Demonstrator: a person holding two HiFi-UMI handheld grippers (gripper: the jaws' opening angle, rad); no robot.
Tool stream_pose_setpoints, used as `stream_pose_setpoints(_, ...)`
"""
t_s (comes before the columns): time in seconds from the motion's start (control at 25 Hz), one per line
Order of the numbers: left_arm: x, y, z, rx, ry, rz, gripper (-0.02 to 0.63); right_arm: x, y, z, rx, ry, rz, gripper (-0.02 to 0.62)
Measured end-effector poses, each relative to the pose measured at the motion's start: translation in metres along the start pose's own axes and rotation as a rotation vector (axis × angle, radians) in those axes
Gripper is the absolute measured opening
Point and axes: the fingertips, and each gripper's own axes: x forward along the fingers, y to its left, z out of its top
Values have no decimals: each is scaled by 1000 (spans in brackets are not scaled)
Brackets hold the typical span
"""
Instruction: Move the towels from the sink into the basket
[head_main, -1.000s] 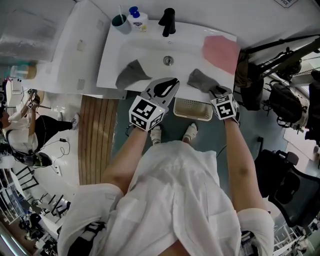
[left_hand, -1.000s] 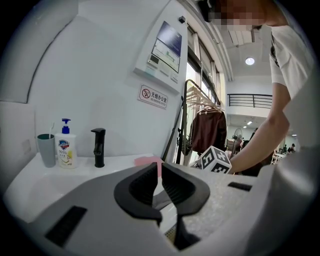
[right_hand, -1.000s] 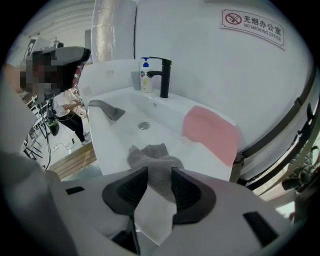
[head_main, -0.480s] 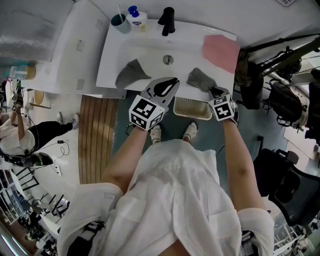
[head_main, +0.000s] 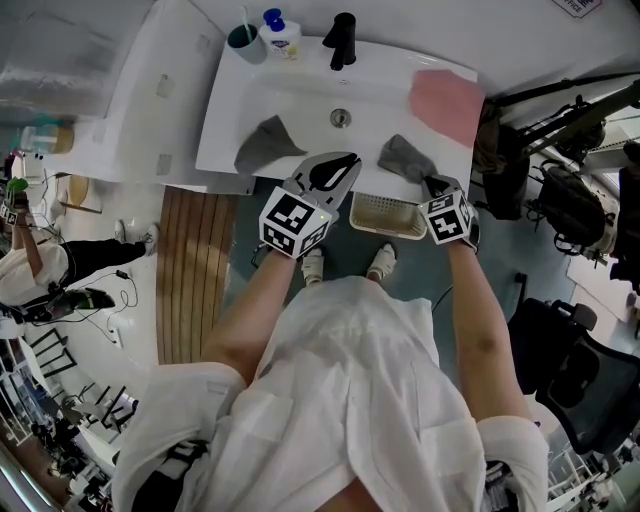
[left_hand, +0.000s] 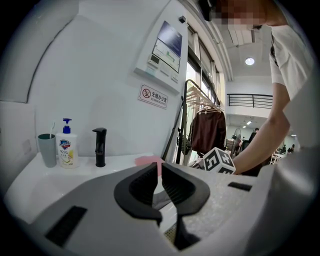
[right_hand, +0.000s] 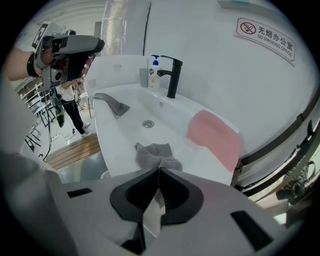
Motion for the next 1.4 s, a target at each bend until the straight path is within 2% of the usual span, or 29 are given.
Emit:
stream_pose_setpoints(0.76,-10,-1,13,5,-38,-30,32,-54,12,36,76,-172,-59,34)
stream_pose_setpoints(1.4,-32,-15,17,25,-56,-81,32,-108,38,32,140,-269,-149,34)
